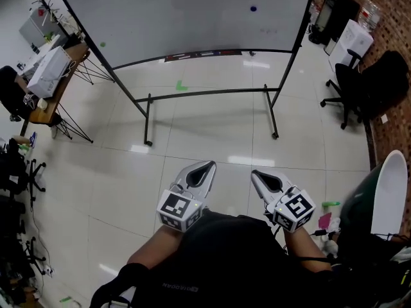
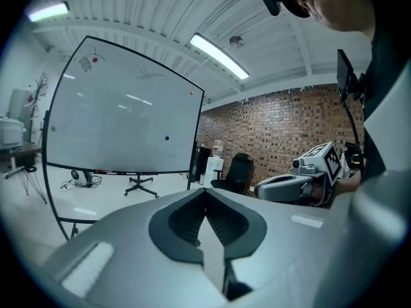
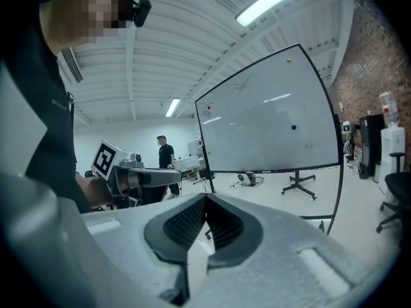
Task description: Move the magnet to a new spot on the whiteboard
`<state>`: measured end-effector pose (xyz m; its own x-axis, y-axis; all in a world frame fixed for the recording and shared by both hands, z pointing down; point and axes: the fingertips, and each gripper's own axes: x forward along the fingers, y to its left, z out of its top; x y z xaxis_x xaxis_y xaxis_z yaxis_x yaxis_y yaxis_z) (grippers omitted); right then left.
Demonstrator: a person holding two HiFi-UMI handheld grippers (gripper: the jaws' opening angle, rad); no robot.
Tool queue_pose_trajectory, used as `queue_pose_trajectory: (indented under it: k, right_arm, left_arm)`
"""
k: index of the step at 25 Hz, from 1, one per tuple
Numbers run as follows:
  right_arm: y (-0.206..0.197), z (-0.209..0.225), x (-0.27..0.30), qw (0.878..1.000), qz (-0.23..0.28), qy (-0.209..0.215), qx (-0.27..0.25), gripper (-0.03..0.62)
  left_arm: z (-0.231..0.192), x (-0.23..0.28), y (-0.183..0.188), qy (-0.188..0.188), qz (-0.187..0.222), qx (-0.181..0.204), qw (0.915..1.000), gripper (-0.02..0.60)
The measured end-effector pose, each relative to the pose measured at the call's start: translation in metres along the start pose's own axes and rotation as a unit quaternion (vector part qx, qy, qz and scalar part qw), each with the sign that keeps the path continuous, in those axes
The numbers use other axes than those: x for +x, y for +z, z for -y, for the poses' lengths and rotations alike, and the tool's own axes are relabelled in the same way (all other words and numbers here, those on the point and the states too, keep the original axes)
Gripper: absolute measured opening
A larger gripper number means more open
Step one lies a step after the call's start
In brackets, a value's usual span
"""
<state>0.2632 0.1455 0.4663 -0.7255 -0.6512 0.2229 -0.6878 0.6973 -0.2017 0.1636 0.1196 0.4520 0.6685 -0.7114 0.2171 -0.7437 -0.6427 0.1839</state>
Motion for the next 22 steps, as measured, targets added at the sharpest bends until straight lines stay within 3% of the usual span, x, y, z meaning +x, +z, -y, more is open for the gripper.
queue_pose_trajectory:
  k: [7,11,17,22]
  right_arm:
    - [-0.003,0.008,0.015,0.999,0.010,0.036,0.018,0.006]
    - [-0.005,0.013,0.028,0.999,0.010,0.045,0.012,0.006]
    - [0.001,0.054,0.055,1.000,0.003,0.011,0.013,0.006]
    - [0.038,0.091,0.095,1.000,0.003,-0.018,-0.001,0.006]
  left_arm:
    - [-0.012,0.004,0.001,0.022,-0.015,-0.024,0.9993,0.014]
    - [-0.025,0.015,-0.001,0.024,-0.021,-0.014,0.9994,0.014]
    - [-0.052,0.059,0.014,0.002,-0.012,-0.005,0.9999,0.014]
    - [-0.096,0.105,0.042,-0.026,0.008,-0.006,0.9996,0.014]
